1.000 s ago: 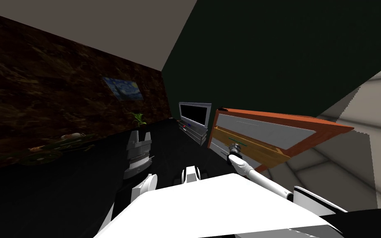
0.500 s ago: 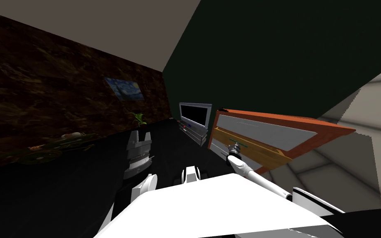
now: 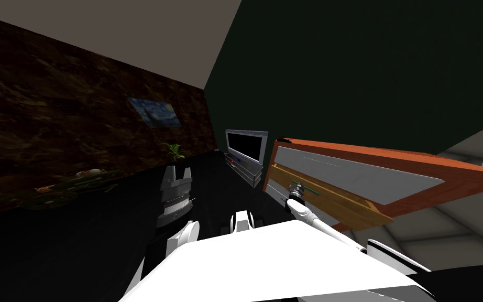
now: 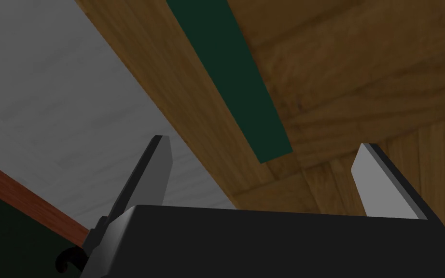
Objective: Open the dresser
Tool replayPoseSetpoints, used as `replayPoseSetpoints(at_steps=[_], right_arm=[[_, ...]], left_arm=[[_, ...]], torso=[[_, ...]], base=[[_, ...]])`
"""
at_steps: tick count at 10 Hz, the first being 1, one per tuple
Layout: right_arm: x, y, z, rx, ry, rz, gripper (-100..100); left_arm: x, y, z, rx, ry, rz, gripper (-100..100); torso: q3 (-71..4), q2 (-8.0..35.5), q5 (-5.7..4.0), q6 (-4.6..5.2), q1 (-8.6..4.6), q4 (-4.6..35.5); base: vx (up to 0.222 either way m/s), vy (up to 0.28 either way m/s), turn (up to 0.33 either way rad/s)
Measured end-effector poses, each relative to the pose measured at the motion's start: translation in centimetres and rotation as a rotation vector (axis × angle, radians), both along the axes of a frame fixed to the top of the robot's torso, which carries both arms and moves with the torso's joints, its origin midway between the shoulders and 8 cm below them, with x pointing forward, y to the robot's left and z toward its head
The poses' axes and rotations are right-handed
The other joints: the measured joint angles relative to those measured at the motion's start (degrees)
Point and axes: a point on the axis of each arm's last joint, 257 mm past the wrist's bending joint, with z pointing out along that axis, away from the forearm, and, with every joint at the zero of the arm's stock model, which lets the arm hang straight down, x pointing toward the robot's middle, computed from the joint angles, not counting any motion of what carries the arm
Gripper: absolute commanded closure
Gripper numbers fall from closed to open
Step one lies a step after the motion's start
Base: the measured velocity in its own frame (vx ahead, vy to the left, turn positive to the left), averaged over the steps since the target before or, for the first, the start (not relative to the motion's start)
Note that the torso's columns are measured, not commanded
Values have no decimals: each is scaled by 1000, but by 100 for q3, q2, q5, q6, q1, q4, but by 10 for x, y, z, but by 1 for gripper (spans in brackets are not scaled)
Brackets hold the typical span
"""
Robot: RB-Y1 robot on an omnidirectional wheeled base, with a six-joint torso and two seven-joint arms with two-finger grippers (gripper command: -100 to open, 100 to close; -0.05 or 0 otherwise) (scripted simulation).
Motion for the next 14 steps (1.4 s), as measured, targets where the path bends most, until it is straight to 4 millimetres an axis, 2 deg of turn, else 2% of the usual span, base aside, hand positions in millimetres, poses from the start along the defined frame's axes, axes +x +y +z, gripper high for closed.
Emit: replayPoseSetpoints(at_steps=[8,9,11,14], right_arm=[[41,25,-1,6,-3,-47,-100],[42,25,0,5,-1,-48,100],[30,17,-4,2,4,-34,100],[10,6,-3,0,7,-20,100]], left_arm=[[0,0,0,0,0,0,0],[0,0,0,0,0,0,0],[0,0,0,0,0,0,0],[0,0,0,0,0,0,0]], torso=[[-10,-18,-6,-2,-28,-4],[-13,-24,-4,3,-17,-6],[-18,-27,18,12,23,0],[-3,-6,13,-10,0,14]], base=[[-62,-77,60],[52,30,-134],[81,110,-68],[86,114,-85]])
